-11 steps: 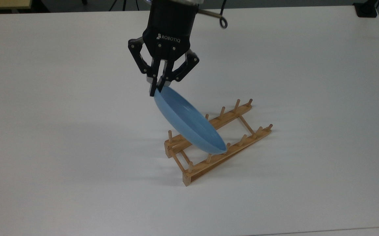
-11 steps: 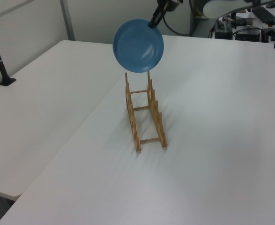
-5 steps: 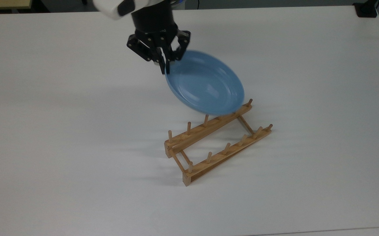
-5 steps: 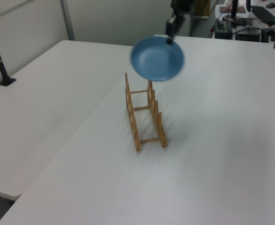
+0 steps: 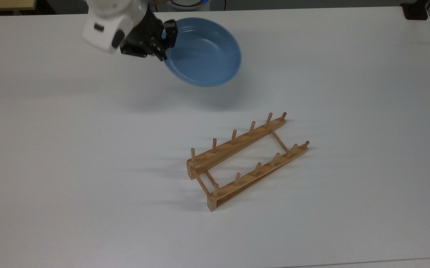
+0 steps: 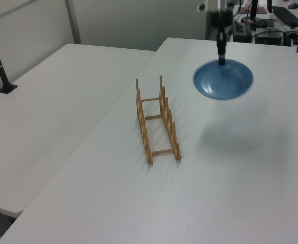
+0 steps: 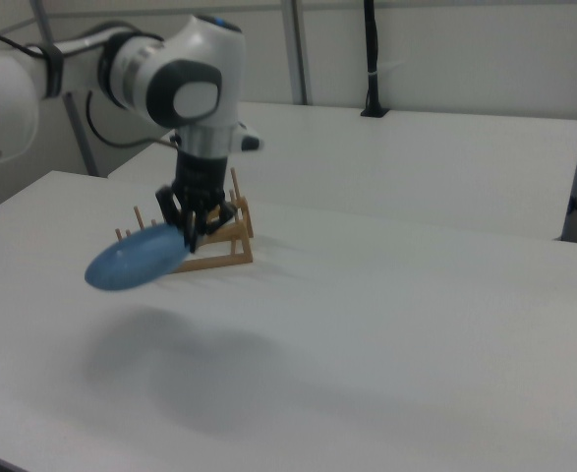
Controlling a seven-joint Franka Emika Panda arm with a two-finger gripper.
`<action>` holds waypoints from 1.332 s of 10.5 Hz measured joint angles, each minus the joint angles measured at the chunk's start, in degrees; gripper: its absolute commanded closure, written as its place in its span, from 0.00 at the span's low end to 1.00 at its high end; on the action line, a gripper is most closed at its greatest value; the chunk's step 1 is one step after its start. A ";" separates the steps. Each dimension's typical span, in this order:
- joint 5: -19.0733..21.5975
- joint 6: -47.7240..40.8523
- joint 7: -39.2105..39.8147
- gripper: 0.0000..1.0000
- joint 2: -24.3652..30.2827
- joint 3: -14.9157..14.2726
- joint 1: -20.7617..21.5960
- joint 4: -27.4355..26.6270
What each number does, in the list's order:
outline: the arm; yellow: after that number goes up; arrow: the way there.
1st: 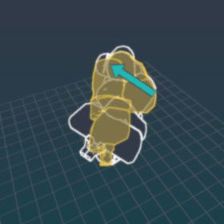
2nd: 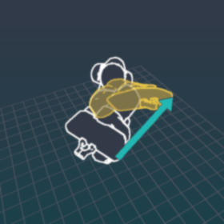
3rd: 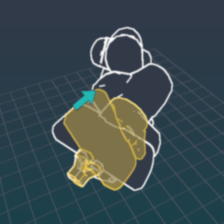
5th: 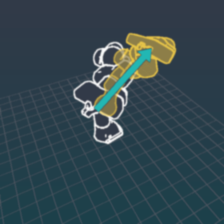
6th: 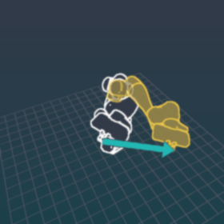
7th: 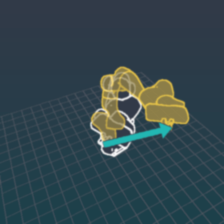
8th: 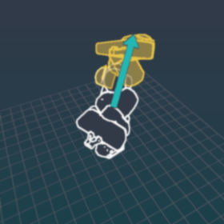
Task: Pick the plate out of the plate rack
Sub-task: 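Lower the blue plate onto the table beside the rack and release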
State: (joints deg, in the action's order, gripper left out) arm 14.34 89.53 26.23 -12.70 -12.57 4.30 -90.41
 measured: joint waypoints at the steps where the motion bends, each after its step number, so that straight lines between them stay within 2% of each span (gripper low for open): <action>1: -2.24 0.09 2.75 1.00 -1.32 -0.38 -0.03 -1.92; 6: -8.63 10.25 5.23 1.00 -8.66 -0.54 0.07 -8.20; 7: -9.10 10.74 5.49 0.86 -9.36 -0.54 0.09 -8.41; 8: -9.66 10.77 5.76 0.44 -9.45 -0.54 0.11 -8.55; 9: -10.26 10.77 5.76 0.30 -9.45 -0.54 0.12 -8.69; 10: -10.45 10.77 5.76 0.12 -9.45 -0.54 0.13 -8.78; 11: -10.49 10.77 5.76 0.00 -9.43 -0.57 0.12 -8.78; 14: -10.53 10.83 4.69 0.00 -8.49 -1.31 0.11 -8.58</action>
State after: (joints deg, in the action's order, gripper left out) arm 3.80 100.36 30.92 -21.19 -13.88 4.41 -98.99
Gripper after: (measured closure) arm 0.269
